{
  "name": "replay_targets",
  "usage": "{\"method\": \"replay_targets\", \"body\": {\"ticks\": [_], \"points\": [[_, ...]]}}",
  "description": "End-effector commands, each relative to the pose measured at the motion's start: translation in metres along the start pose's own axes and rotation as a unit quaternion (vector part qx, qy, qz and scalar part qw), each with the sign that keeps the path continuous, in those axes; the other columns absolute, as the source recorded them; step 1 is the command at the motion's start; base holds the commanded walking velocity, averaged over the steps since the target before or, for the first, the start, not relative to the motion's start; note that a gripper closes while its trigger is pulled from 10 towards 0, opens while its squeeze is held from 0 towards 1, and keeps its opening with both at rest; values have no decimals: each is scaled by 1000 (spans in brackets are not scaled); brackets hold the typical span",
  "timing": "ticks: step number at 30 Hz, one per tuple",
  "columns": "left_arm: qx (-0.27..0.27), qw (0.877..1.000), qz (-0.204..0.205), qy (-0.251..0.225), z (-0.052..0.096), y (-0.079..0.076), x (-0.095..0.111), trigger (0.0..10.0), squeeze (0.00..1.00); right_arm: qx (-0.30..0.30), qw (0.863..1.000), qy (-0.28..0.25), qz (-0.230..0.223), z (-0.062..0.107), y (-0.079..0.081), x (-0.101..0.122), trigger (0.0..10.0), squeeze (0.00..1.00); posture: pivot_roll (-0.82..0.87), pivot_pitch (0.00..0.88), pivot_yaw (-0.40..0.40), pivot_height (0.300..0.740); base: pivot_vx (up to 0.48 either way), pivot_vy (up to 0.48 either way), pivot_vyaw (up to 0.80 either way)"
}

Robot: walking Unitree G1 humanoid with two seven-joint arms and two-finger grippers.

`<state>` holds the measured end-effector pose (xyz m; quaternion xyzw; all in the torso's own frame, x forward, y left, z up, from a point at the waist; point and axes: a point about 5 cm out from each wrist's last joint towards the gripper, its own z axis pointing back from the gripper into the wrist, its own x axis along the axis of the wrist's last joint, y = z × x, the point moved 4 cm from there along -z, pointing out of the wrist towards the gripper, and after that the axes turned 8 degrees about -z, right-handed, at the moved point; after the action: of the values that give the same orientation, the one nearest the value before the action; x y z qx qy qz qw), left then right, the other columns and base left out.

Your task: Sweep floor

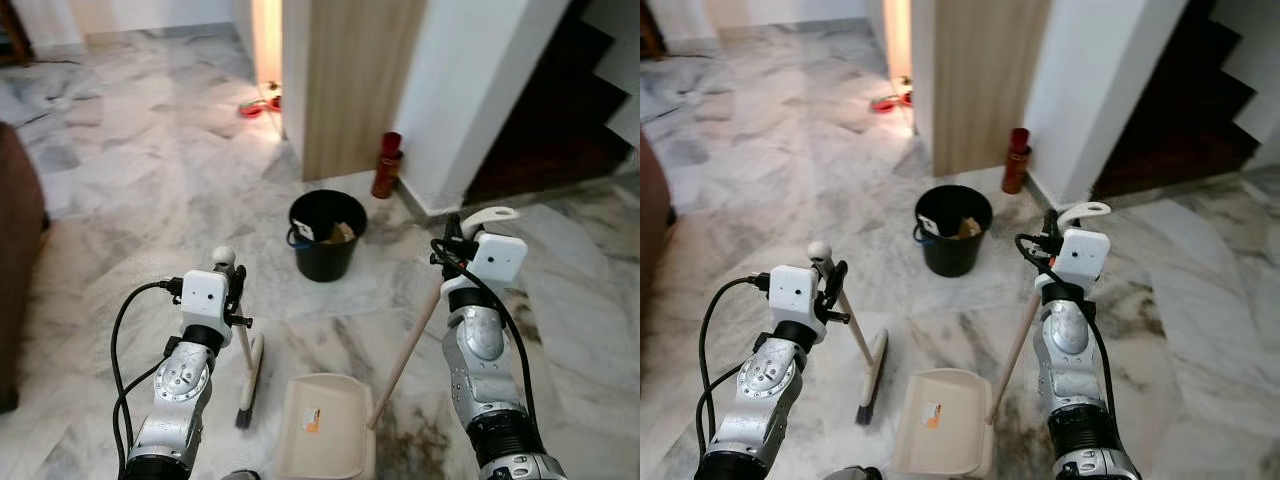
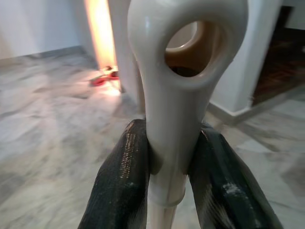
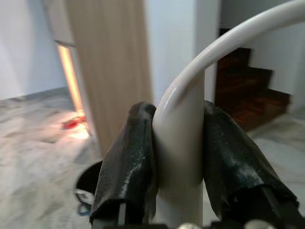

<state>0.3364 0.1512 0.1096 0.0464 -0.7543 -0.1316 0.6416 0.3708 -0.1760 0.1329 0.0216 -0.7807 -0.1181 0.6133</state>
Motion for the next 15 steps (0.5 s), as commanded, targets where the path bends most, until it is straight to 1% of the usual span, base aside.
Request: {"method": "replay_targets", "body": {"ticks": [1,7,15], "points": [[-3,1000,1,-20,-4,-1,10,10000,0,-4,1000,-5,-1,-3,-2,4,10000,0,167,62,-73,740,0,0,-800],[-3,1000,-2,-22,-6,2,11,10000,0,-5,1000,-4,-1,-4,0,3,10000,0,163,52,-67,740,0,0,-800],[-5,999,-1,-32,-13,2,19,10000,0,-17,1000,-9,4,-4,-6,4,10000,0,150,54,-55,740,0,0,-800]]}}
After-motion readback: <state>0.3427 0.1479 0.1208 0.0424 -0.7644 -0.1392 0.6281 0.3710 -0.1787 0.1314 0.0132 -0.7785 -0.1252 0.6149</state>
